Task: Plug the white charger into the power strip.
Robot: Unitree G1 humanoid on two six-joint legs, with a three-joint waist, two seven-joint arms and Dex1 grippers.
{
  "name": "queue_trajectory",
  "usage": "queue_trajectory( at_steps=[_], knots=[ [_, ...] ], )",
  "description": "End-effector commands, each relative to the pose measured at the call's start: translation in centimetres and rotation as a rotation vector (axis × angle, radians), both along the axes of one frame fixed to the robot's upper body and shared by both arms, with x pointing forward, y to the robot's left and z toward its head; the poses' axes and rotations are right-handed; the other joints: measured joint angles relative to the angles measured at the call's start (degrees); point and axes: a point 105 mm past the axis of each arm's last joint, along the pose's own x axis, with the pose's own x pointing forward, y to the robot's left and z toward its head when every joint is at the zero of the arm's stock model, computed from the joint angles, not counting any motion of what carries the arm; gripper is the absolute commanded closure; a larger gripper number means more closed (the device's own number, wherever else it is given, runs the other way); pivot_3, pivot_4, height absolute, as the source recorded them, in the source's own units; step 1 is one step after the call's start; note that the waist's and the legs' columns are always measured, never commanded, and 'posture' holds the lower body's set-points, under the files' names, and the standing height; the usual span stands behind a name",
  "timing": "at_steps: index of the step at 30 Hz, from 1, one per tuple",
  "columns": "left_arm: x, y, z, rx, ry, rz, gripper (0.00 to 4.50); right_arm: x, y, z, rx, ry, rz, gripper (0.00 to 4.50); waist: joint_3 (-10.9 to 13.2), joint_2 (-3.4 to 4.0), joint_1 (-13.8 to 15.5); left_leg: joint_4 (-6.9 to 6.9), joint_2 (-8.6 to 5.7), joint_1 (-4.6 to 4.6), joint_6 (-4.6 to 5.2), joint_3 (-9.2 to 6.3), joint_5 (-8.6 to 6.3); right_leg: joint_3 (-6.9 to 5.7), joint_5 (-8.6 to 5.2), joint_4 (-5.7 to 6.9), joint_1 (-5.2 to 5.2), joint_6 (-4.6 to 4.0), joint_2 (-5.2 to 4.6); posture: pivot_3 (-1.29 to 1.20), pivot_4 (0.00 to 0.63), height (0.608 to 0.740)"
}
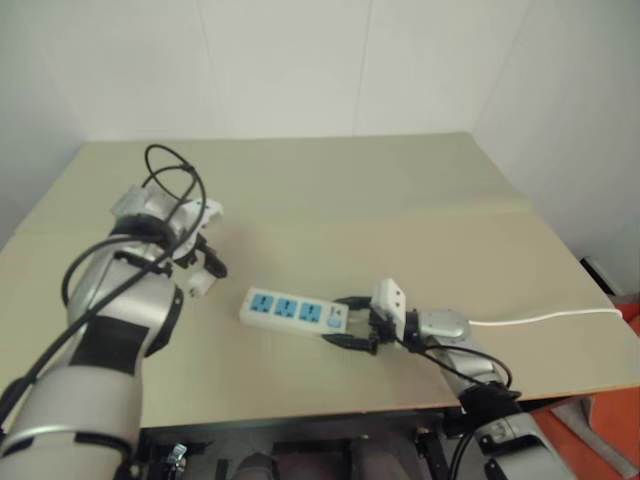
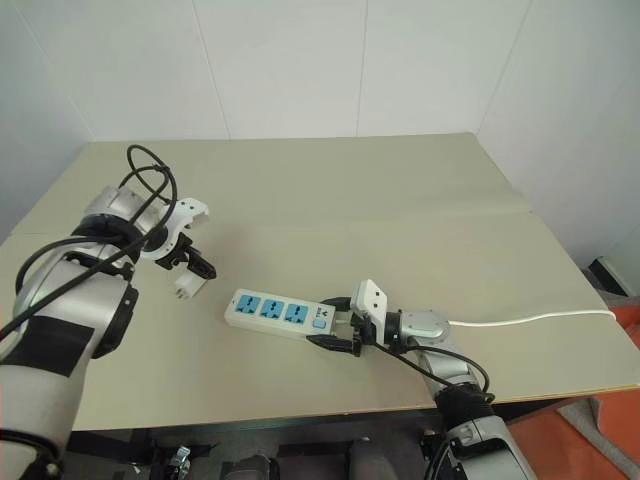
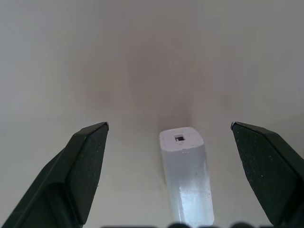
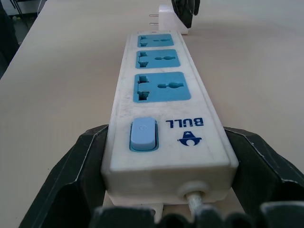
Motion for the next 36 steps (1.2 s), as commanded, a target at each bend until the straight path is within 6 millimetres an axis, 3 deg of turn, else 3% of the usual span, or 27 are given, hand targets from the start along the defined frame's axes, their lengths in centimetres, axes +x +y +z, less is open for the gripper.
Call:
queue_trajectory(
  at_steps=[1, 3, 6, 15, 22, 26, 28, 31, 33, 36],
  knots=[
    [0.1, 0.0, 0.1, 0.014, -0.007, 0.001, 0.0, -0.5, 0.4, -1.2, -0.039, 0.03, 0.01, 1.07, 0.0, 0.0, 0.0, 0.0, 0.0, 0.0, 0.0, 0.0, 0.0, 0.0, 0.0, 0.0, 0.0, 0.0, 0.0, 0.0, 0.15, 0.74],
    [0.2, 0.0, -0.1, 0.017, -0.014, 0.013, 0.0, -0.6, 0.4, -1.2, -0.042, 0.029, 0.008, 1.07, 0.0, 0.0, 0.01, 0.0, 0.0, 0.0, 0.0, 0.0, 0.0, 0.0, 0.0, 0.0, 0.0, 0.0, 0.0, 0.0, 0.15, 0.74],
    [0.3, -0.2, -0.4, 0.009, -0.018, 0.018, 0.62, -0.6, 0.4, -1.3, -0.048, 0.03, 0.006, 1.07, 0.0, 0.0, 0.01, 0.0, 0.0, 0.0, 0.0, 0.0, 0.0, 0.0, 0.0, 0.0, 0.0, 0.0, 0.0, 0.0, 0.15, 0.74],
    [0.3, -0.5, -0.6, 0.017, -0.009, 0.007, 3.48, -0.3, 0.2, -1.4, -0.059, 0.036, -0.011, 1.07, 0.0, -0.01, 0.02, 0.0, 0.0, 0.01, 0.0, 0.0, 0.0, 0.0, 0.01, 0.01, 0.01, 0.0, 0.0, 0.0, 0.15, 0.74],
    [1.2, -1.5, 1.6, -0.051, -0.097, -0.021, 3.48, -0.4, 0.1, -1.6, -0.068, 0.038, -0.012, 1.07, -0.01, -0.01, 0.02, 0.0, 0.0, 0.03, 0.0, 0.0, 0.0, 0.0, 0.01, 0.02, 0.02, 0.0, 0.0, 0.0, 0.15, 0.74],
    [3.0, -3.6, 6.2, -0.234, -0.305, -0.028, 3.48, -0.4, 0.0, -1.6, -0.07, 0.039, -0.013, 1.07, 0.0, -0.01, 0.1, 0.02, 0.0, 0.02, 0.0, -0.01, 0.0, 0.0, 0.01, 0.01, 0.02, 0.01, 0.0, 0.0, 0.15, 0.74],
    [3.8, -4.8, 9.2, -0.34, -0.45, -0.076, 3.48, -0.4, -0.1, -1.5, -0.072, 0.037, -0.013, 1.07, 0.0, -0.02, 0.11, 0.03, 0.0, 0.01, 0.0, -0.02, 0.0, 0.0, 0.02, 0.01, 0.02, 0.02, -0.01, 0.0, 0.15, 0.74],
    [4.2, -6.4, 12.2, -0.46, -0.643, -0.197, 3.48, -0.5, -0.1, -1.3, -0.068, 0.034, -0.012, 1.07, 0.0, -0.01, 0.12, 0.02, 0.0, 0.03, -0.01, -0.01, 0.0, 0.0, 0.03, 0.01, 0.03, 0.02, -0.03, 0.0, 0.15, 0.74],
    [3.9, -7.2, 13.1, -0.542, -0.716, -0.268, 3.48, -0.5, -0.1, -1.3, -0.068, 0.031, -0.012, 1.07, -0.01, -0.01, 0.08, 0.02, 0.01, 0.05, -0.01, -0.01, 0.0, 0.0, 0.03, 0.03, 0.03, 0.0, -0.03, 0.0, 0.15, 0.74],
    [3.0, -7.9, 12.6, -0.558, -0.835, -0.395, 3.48, -0.8, -0.1, -1.4, -0.069, 0.033, 0.003, 1.07, -0.03, 0.04, 0.06, 0.0, 0.01, 0.2, -0.01, 0.03, 0.0, 0.06, 0.07, 0.07, 0.1, -0.06, -0.03, 0.0, 0.15, 0.74]
  ],
)
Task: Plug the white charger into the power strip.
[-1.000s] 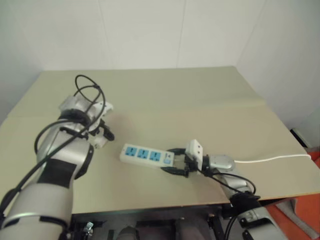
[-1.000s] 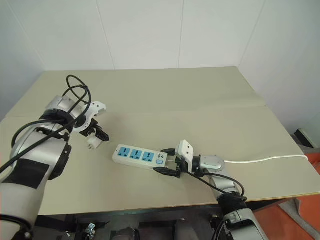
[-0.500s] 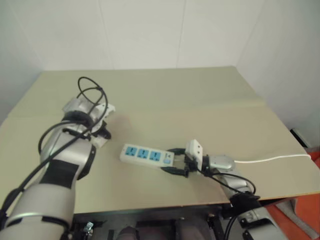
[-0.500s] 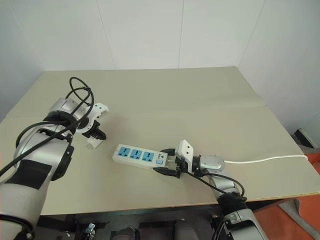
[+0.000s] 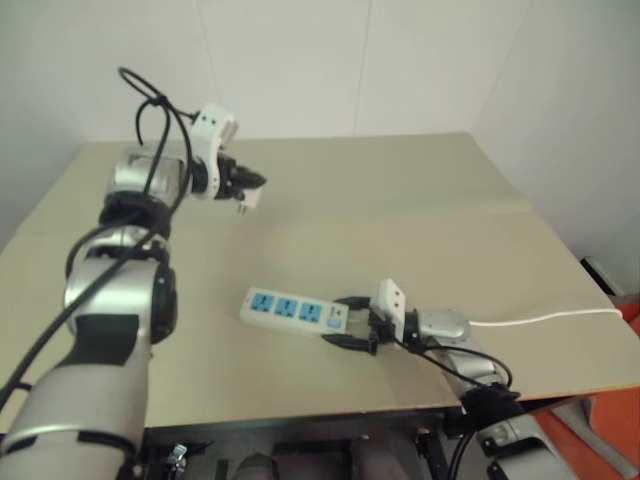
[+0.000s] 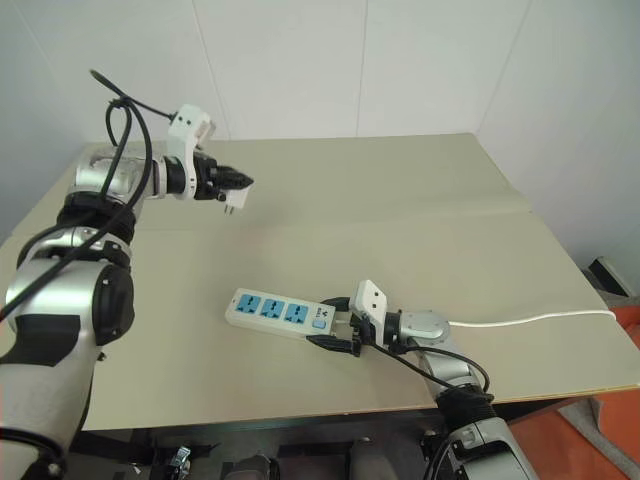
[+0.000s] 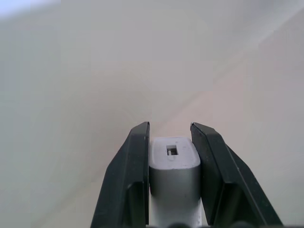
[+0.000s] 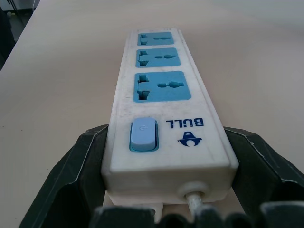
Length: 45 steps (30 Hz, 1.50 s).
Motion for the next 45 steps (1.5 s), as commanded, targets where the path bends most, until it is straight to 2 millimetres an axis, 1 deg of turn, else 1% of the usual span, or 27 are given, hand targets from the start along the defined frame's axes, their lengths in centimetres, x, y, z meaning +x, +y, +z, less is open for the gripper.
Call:
queue_trajectory(
  at_steps=[1, 3, 5, 7, 8, 9, 11, 13, 15, 17, 20, 24, 27, 30, 32, 37, 42, 44, 45],
  knots=[
    [-1.5, -0.7, 0.2, -0.03, -0.17, -0.117, 3.48, -0.9, 0.0, -1.5, -0.055, 0.037, 0.023, 1.07, -0.01, 0.02, 0.02, 0.0, 0.01, 0.03, 0.0, 0.01, 0.0, 0.0, 0.05, 0.03, 0.02, -0.09, 0.0, 0.0, 0.15, 0.74],
    [-3.4, -1.2, -0.5, -0.071, -0.316, -0.22, 3.48, -1.1, 0.0, -1.6, -0.058, 0.036, 0.033, 1.07, -0.02, 0.02, 0.09, -0.02, 0.01, 0.09, 0.0, 0.04, 0.0, 0.03, 0.2, 0.0, 0.06, -0.33, -0.01, 0.0, 0.15, 0.74],
    [-5.2, -1.5, -1.4, -0.136, -0.357, -0.282, 3.48, -1.1, 0.1, -1.7, -0.062, 0.03, 0.037, 1.07, -0.03, 0.0, 0.28, 0.01, 0.03, 0.05, -0.02, 0.05, -0.01, 0.03, 0.25, -0.01, 0.04, -0.42, -0.02, 0.0, 0.15, 0.74],
    [-7.0, -1.9, -2.1, -0.253, -0.32, -0.362, 3.48, -0.9, 0.1, -1.7, -0.062, 0.026, 0.035, 1.07, -0.05, -0.04, 0.35, 0.07, 0.03, -0.06, -0.02, 0.03, -0.01, -0.01, 0.27, -0.03, 0.02, -0.44, -0.02, 0.0, 0.15, 0.74],
    [-7.7, -2.0, -2.5, -0.28, -0.314, -0.397, 3.48, -0.9, 0.1, -1.7, -0.061, 0.026, 0.035, 1.07, -0.06, -0.06, 0.4, 0.08, 0.03, -0.08, -0.02, 0.02, -0.01, -0.01, 0.27, -0.03, 0.03, -0.44, -0.04, 0.0, 0.15, 0.74],
    [-8.2, -2.0, -2.8, -0.291, -0.339, -0.404, 3.48, -0.9, 0.2, -1.7, -0.061, 0.023, 0.037, 1.07, -0.07, -0.08, 0.41, 0.1, 0.02, -0.07, -0.02, 0.02, -0.01, -0.01, 0.28, -0.03, 0.03, -0.43, -0.04, 0.0, 0.15, 0.74],
    [-9.4, -2.4, -4.0, -0.315, -0.31, -0.489, 3.48, -1.0, 0.5, -1.6, -0.055, 0.02, 0.049, 1.07, -0.11, -0.09, 0.31, 0.1, 0.02, 0.06, -0.02, 0.02, -0.01, -0.02, 0.29, -0.03, 0.12, -0.42, -0.03, 0.0, 0.15, 0.74],
    [-10.6, -2.9, -4.8, -0.378, -0.266, -0.589, 3.48, -1.1, 0.7, -1.5, -0.051, 0.016, 0.064, 1.07, -0.15, -0.08, 0.17, 0.05, 0.02, 0.27, -0.02, 0.04, -0.02, 0.01, 0.27, -0.04, 0.3, -0.41, -0.02, 0.0, 0.15, 0.74],
    [-11.4, -3.7, -5.9, -0.386, -0.238, -0.652, 3.48, -1.3, 0.9, -1.6, -0.055, 0.013, 0.082, 1.07, -0.15, -0.08, 0.17, 0.04, 0.03, 0.29, -0.02, 0.05, -0.01, 0.01, 0.26, -0.05, 0.3, -0.41, 0.01, 0.0, 0.15, 0.74],
    [-11.8, -4.3, -7.0, -0.36, -0.231, -0.69, 3.48, -1.4, 1.0, -1.8, -0.06, 0.012, 0.092, 1.07, -0.16, -0.09, 0.24, 0.04, 0.03, 0.27, -0.02, 0.04, -0.01, 0.01, 0.26, -0.05, 0.3, -0.41, 0.01, 0.0, 0.15, 0.74],
    [-12.3, -4.9, -7.3, -0.447, -0.192, -0.749, 3.48, -1.4, 1.2, -2.1, -0.069, 0.01, 0.098, 1.07, -0.18, -0.12, 0.12, 0.04, 0.02, 0.25, -0.02, 0.04, -0.01, 0.01, 0.26, -0.08, 0.29, -0.41, 0.01, 0.0, 0.15, 0.74],
    [-12.7, -5.5, -8.1, -0.495, -0.152, -0.832, 3.48, -1.4, 1.5, -1.9, -0.064, 0.007, 0.105, 1.07, -0.18, -0.13, -0.02, 0.03, 0.04, 0.3, -0.01, 0.04, -0.02, 0.02, 0.26, -0.06, 0.29, -0.41, 0.05, 0.0, 0.15, 0.74],
    [-12.8, -5.7, -8.6, -0.487, -0.142, -0.866, 3.48, -1.4, 1.5, -1.9, -0.064, 0.004, 0.107, 1.07, -0.18, -0.13, -0.06, 0.03, 0.04, 0.3, -0.01, 0.04, -0.01, 0.02, 0.26, -0.06, 0.3, -0.42, 0.06, 0.0, 0.15, 0.74],
    [-13.1, -5.8, -9.7, -0.442, -0.161, -0.907, 3.48, -1.5, 1.5, -1.9, -0.065, 0.004, 0.109, 1.07, -0.19, -0.13, -0.06, 0.03, 0.05, 0.3, -0.01, 0.04, -0.02, 0.02, 0.25, -0.07, 0.29, -0.42, 0.07, 0.0, 0.15, 0.74],
    [-12.9, -5.9, -9.9, -0.468, -0.16, -0.901, 3.48, -1.5, 1.5, -1.9, -0.067, 0.004, 0.11, 1.07, -0.19, -0.14, -0.04, 0.03, 0.05, 0.3, -0.01, 0.04, -0.01, 0.02, 0.25, -0.07, 0.29, -0.42, 0.07, 0.0, 0.15, 0.74],
    [-12.9, -6.6, -10.9, -0.42, -0.157, -0.929, 3.48, -1.7, 1.4, -1.8, -0.069, 0.005, 0.112, 1.07, -0.19, -0.14, -0.01, 0.03, 0.05, 0.29, -0.01, 0.04, -0.02, 0.02, 0.24, -0.08, 0.29, -0.41, 0.07, 0.0, 0.15, 0.74],
    [-12.4, -6.8, -11.3, -0.418, -0.146, -0.926, 3.48, -1.9, 1.5, -1.9, -0.074, 0.006, 0.115, 1.07, -0.19, -0.14, 0.06, 0.03, 0.04, 0.27, -0.01, 0.04, -0.02, 0.03, 0.23, -0.08, 0.28, -0.39, 0.06, 0.0, 0.15, 0.74],
    [-12.3, -6.8, -11.7, -0.403, -0.144, -0.923, 3.48, -1.9, 1.6, -1.9, -0.075, 0.006, 0.118, 1.07, -0.19, -0.14, 0.07, 0.03, 0.04, 0.27, -0.01, 0.04, -0.02, 0.03, 0.03, -0.08, 0.28, -0.05, 0.07, 0.0, 0.15, 0.74],
    [-12.2, -6.8, -11.7, -0.402, -0.143, -0.923, 3.48, -1.9, 1.6, -1.8, -0.074, 0.007, 0.119, 1.07, -0.19, -0.14, 0.06, 0.03, 0.04, 0.27, -0.01, 0.03, -0.02, 0.03, 0.02, -0.08, 0.28, -0.03, 0.07, 0.0, 0.15, 0.74]
  ],
)
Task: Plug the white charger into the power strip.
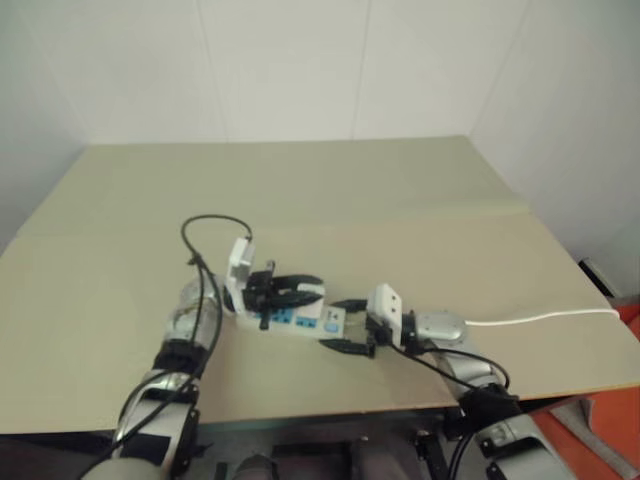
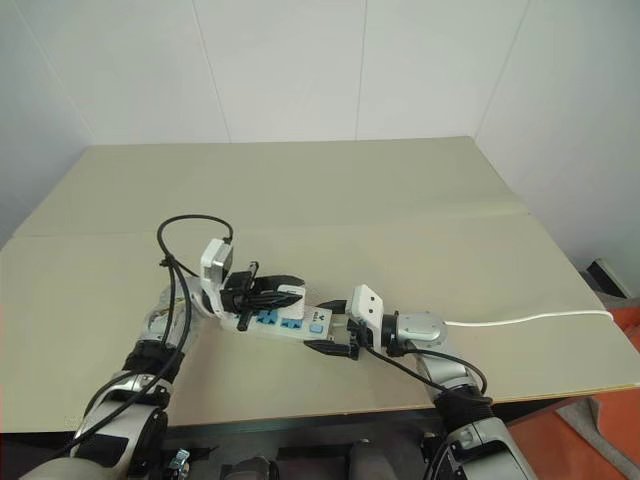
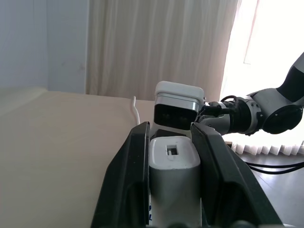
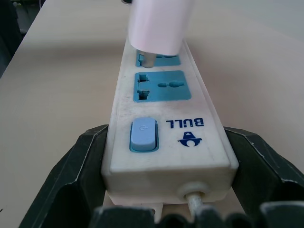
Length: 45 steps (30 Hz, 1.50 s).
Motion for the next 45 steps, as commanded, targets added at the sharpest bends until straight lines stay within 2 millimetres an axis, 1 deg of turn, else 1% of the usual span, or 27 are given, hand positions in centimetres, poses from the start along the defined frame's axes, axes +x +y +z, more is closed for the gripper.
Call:
queue_trajectory(
  at_steps=[1, 10, 22, 26, 30, 34, 38, 45],
  knots=[
    [0.3, -0.1, 0.7, 0.002, -0.048, -0.007, 3.48, -1.4, 1.0, -1.5, -0.055, 0.044, 0.065, 1.07, 0.0, 0.0, -0.02, 0.0, 0.0, 0.0, 0.0, 0.0, 0.0, 0.0, 0.0, 0.0, 0.0, 0.0, 0.0, 0.0, 0.15, 0.74],
    [0.3, 0.0, 0.0, 0.015, 0.006, -0.023, 3.48, -1.5, 1.1, -1.6, -0.054, 0.048, 0.059, 1.07, 0.0, 0.0, 0.03, 0.0, 0.0, -0.03, 0.0, 0.0, 0.0, 0.0, -0.02, 0.0, -0.02, 0.02, 0.0, 0.0, 0.15, 0.74],
    [0.2, 0.1, -0.6, -0.026, 0.079, -0.026, 3.48, -1.4, 1.3, -1.7, -0.057, 0.049, 0.061, 1.07, 0.0, 0.0, 0.0, 0.0, 0.0, -0.02, 0.01, 0.0, 0.0, 0.0, -0.02, 0.0, -0.02, 0.03, 0.0, 0.0, 0.15, 0.74],
    [-0.1, 0.2, -1.5, 0.029, 0.076, -0.031, 3.48, -1.5, 1.3, -1.7, -0.058, 0.049, 0.061, 1.07, 0.0, 0.0, -0.01, 0.0, 0.0, -0.02, 0.01, -0.01, 0.0, 0.0, -0.04, 0.0, -0.02, 0.05, 0.0, 0.0, 0.15, 0.74],
    [-0.2, 0.4, -1.8, 0.038, 0.087, -0.03, 3.48, -1.5, 1.3, -1.7, -0.061, 0.047, 0.059, 1.07, 0.0, 0.0, 0.0, 0.0, 0.0, -0.01, 0.01, -0.01, 0.0, 0.0, -0.04, 0.0, -0.01, 0.05, 0.0, 0.0, 0.15, 0.74],
    [-0.3, 0.5, -2.5, 0.085, 0.078, -0.032, 3.48, -1.5, 1.3, -1.7, -0.06, 0.046, 0.058, 1.07, -0.01, 0.0, -0.01, -0.01, 0.0, 0.01, 0.01, 0.0, 0.0, 0.0, -0.05, 0.0, -0.01, 0.05, 0.0, 0.0, 0.15, 0.74],
    [-0.1, 0.7, -2.5, 0.093, 0.063, -0.019, 3.48, -1.6, 1.3, -1.7, -0.059, 0.045, 0.059, 1.07, -0.03, 0.0, 0.0, -0.01, 0.0, 0.01, 0.01, 0.0, 0.0, 0.0, -0.05, 0.0, 0.0, 0.05, 0.0, 0.0, 0.15, 0.74],
    [0.2, 1.2, -1.9, 0.094, 0.018, 0.001, 3.48, -1.8, 1.3, -1.9, -0.06, 0.051, 0.072, 1.07, -0.06, -0.01, 0.02, -0.01, 0.0, 0.03, 0.01, 0.0, 0.0, 0.0, -0.06, 0.0, 0.02, 0.06, 0.0, 0.0, 0.15, 0.74]
  ],
)
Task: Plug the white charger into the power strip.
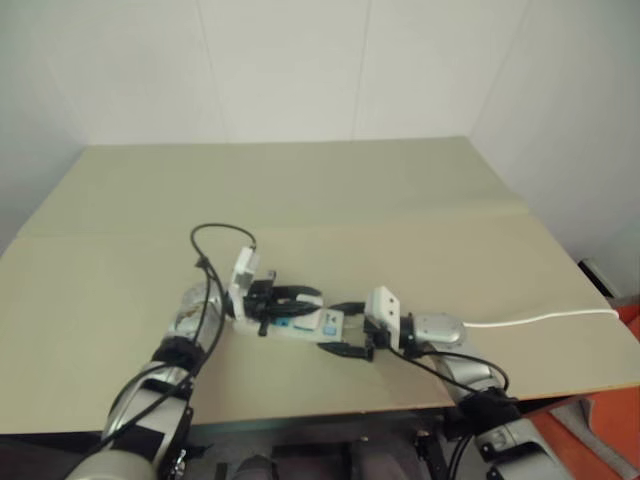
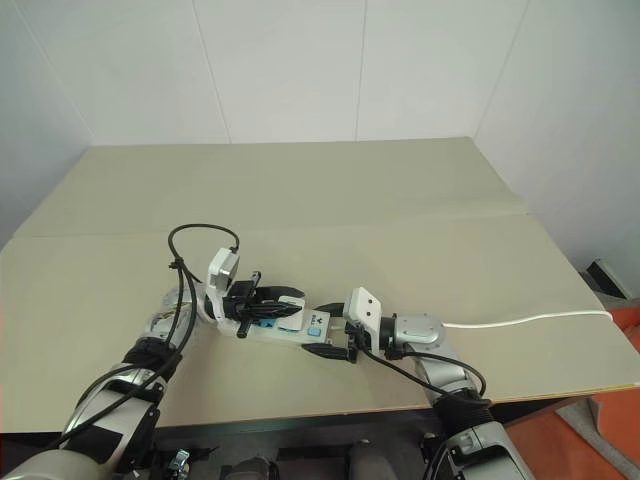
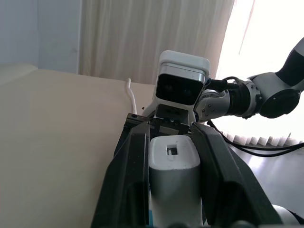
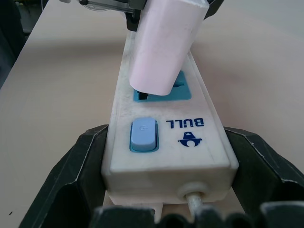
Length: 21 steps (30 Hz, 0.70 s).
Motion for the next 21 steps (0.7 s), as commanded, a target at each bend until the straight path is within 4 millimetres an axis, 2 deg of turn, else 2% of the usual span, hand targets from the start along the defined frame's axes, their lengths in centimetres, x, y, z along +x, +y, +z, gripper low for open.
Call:
queue_trajectory(
  at_steps=[1, 21],
  knots=[
    [0.2, 0.9, 0.1, 0.031, -0.026, 0.02, 3.48, -1.4, 1.1, -1.7, -0.058, 0.047, 0.072, 1.07, 0.0, 0.0, 0.0, 0.0, 0.0, 0.0, 0.0, 0.0, 0.0, 0.0, 0.0, 0.0, 0.0, 0.0, 0.0, 0.0, 0.15, 0.74],
    [-1.0, 3.2, 1.6, 0.055, -0.149, 0.026, 3.48, -1.5, 1.3, -2.1, -0.068, 0.055, 0.086, 1.07, 0.0, 0.0, -0.08, -0.02, 0.05, -0.03, 0.01, 0.0, 0.0, 0.01, -0.03, 0.0, -0.07, -0.04, 0.04, 0.0, 0.15, 0.74]
  ],
)
